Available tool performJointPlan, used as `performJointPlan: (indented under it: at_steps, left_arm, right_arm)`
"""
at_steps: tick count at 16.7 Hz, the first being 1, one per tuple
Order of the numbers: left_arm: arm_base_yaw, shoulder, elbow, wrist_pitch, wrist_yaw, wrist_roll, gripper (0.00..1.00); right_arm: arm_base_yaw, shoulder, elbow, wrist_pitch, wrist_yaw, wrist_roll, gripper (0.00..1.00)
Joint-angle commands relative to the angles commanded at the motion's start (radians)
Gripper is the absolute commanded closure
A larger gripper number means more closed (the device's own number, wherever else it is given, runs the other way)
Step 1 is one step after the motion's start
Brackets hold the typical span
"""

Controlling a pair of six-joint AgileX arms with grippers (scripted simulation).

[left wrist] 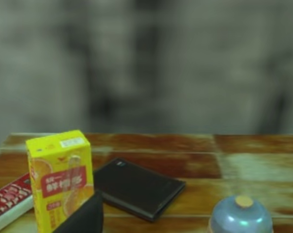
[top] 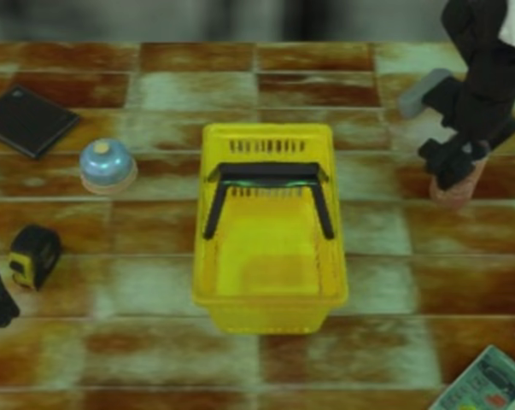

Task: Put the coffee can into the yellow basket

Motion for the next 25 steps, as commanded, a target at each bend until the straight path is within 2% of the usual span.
performJointPlan:
  at_steps: [1,2,11,14,16,19,22,25]
  left_arm:
    - [0.0,0.0,0.0,0.0,0.0,0.0,0.0]
    - [0.0,0.0,0.0,0.0,0.0,0.0,0.0]
    - [0.0,0.0,0.0,0.0,0.0,0.0,0.0]
    - [0.0,0.0,0.0,0.0,0.0,0.0,0.0]
    - [0.0,0.0,0.0,0.0,0.0,0.0,0.0]
    - [0.0,0.0,0.0,0.0,0.0,0.0,0.0]
    - [0.0,0.0,0.0,0.0,0.0,0.0,0.0]
    - [0.0,0.0,0.0,0.0,0.0,0.0,0.0]
  right_arm:
    - [0.0,0.0,0.0,0.0,0.0,0.0,0.98]
    - [0.0,0.0,0.0,0.0,0.0,0.0,1.0]
    - [-0.003,-0.002,0.0,0.0,0.0,0.001,1.0]
    - [0.007,-0.009,-0.019,0.062,-0.041,0.017,1.0]
    - [0.017,-0.019,-0.047,0.157,-0.1,0.045,1.0]
    - [0.034,-0.038,-0.11,0.377,-0.226,0.111,1.0]
    - [0.054,-0.062,-0.197,0.67,-0.385,0.198,1.0]
    - [0.077,-0.094,-0.302,0.997,-0.561,0.298,1.0]
